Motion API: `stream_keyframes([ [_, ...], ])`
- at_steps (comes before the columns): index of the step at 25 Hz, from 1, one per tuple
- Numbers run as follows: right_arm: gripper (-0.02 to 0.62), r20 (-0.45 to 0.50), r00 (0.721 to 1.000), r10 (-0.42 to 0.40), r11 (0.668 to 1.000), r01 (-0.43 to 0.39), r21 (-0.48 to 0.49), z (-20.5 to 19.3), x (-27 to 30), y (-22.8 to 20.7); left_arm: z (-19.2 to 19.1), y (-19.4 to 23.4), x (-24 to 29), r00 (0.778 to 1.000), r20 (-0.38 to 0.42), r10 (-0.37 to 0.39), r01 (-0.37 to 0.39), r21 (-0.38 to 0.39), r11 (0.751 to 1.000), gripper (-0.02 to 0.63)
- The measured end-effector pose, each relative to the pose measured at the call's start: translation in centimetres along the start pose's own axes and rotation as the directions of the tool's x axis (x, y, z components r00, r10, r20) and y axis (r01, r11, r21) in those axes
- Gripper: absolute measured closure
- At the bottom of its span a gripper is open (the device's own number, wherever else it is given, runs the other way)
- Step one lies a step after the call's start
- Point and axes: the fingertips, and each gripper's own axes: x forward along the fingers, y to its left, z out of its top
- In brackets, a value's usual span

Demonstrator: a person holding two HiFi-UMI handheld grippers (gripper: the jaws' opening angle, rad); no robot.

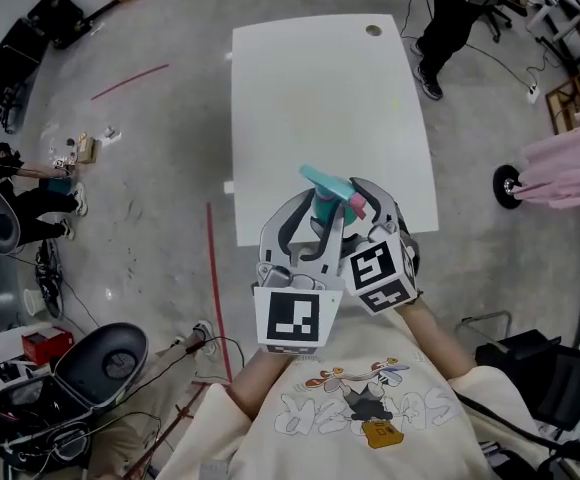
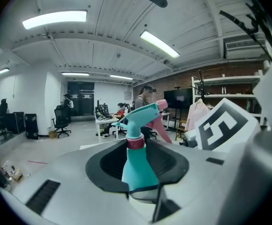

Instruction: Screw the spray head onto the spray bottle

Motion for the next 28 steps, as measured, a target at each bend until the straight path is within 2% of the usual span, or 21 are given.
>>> stream_keyframes([
  [5, 0.221, -0.004, 1.000, 0.027, 0.987, -0.027, -0.156, 0.4, -0.3, 0.1, -0.1, 0.2, -1.2, 0.997, -0.042, -0.066, 0.066, -0.012, 0.998, 0.489],
  [8, 0.221, -0.010, 1.000, 0.022, 0.976, -0.024, -0.214, 0.5, -0.8, 0.0, -0.2, 0.4, -1.7, 0.993, -0.073, -0.095, 0.091, -0.053, 0.994, 0.488],
  [13, 0.221, 0.005, 1.000, 0.020, 0.965, -0.018, -0.262, 0.7, -0.8, 0.7, 0.3, 0.7, -2.1, 0.996, -0.039, -0.083, 0.075, -0.165, 0.983, 0.486],
  [16, 0.221, 0.007, 1.000, -0.020, 0.951, 0.021, -0.308, 0.7, -0.6, 0.6, 0.3, 0.9, -2.0, 0.997, -0.042, -0.063, 0.055, -0.168, 0.984, 0.486],
  [18, 0.221, 0.000, 1.000, -0.019, 0.949, 0.018, -0.315, 0.6, -0.6, 0.8, 0.2, 1.0, -2.1, 0.997, -0.044, -0.068, 0.060, -0.158, 0.986, 0.479],
  [21, 0.221, -0.014, 0.996, 0.088, 0.949, -0.088, -0.302, 0.1, -0.9, 1.6, 0.1, 0.5, -2.3, 0.993, -0.052, -0.110, 0.103, -0.117, 0.988, 0.479],
  [23, 0.222, -0.035, 0.981, 0.191, 0.928, -0.192, -0.321, -0.3, -1.1, 1.9, 0.1, 0.0, -2.3, 0.981, -0.066, -0.182, 0.177, -0.075, 0.981, 0.479],
  [25, 0.222, -0.067, 0.953, 0.296, 0.883, -0.300, -0.360, -0.6, -1.6, 2.2, 0.1, -0.7, -2.4, 0.956, -0.086, -0.280, 0.278, -0.031, 0.960, 0.479],
  [28, 0.222, -0.113, 0.883, 0.455, 0.785, -0.458, -0.418, -1.3, -3.1, 3.3, -0.1, -2.0, -3.4, 0.892, -0.126, -0.433, 0.439, 0.024, 0.898, 0.479],
])
